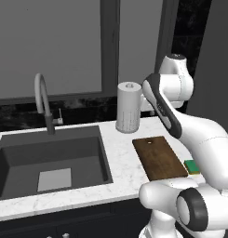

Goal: Pick up the sponge from the counter and clean the cutting board by briefly scrubbing or pressing down on the cutting board. Once finished, release the sponge.

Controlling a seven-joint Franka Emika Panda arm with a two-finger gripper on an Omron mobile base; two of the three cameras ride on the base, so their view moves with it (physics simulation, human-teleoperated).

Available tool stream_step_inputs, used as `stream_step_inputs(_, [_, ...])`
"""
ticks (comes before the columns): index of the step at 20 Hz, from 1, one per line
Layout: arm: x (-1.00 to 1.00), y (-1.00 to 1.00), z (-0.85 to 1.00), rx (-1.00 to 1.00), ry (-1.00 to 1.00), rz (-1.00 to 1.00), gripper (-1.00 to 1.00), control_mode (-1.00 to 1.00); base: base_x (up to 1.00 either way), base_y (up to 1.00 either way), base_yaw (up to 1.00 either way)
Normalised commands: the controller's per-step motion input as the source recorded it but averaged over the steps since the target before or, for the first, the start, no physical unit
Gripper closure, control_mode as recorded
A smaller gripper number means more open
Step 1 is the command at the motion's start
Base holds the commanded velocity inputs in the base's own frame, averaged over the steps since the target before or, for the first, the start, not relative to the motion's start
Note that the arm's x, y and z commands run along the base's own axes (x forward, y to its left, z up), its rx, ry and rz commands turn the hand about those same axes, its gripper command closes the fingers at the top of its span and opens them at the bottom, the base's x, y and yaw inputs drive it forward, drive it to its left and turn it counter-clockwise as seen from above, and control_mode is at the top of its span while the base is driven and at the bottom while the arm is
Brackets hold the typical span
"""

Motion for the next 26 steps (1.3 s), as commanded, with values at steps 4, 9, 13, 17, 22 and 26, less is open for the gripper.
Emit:
stream_step_inputs(4, [-0.03, -0.42, -0.06, 0.02, 0.0, 0.0, -1.0, -1.0, 0.0, 0.0, 0.0])
stream_step_inputs(9, [0.0, -0.99, 0.0, 0.07, 0.03, -0.06, -1.0, -1.0, 0.0, 0.0, 0.0])
stream_step_inputs(13, [-0.05, -1.0, -0.1, 0.1, 0.1, -0.07, -1.0, -1.0, 0.0, 0.0, 0.0])
stream_step_inputs(17, [-0.23, -0.91, -0.44, 0.03, 0.11, -0.07, -1.0, -1.0, 0.0, 0.0, 0.0])
stream_step_inputs(22, [-0.28, -0.54, -0.71, -0.01, 0.03, -0.08, -1.0, -1.0, 0.0, 0.0, 0.0])
stream_step_inputs(26, [-0.19, -0.14, -0.84, -0.08, 0.0, -0.02, -1.0, -1.0, 0.0, 0.0, 0.0])
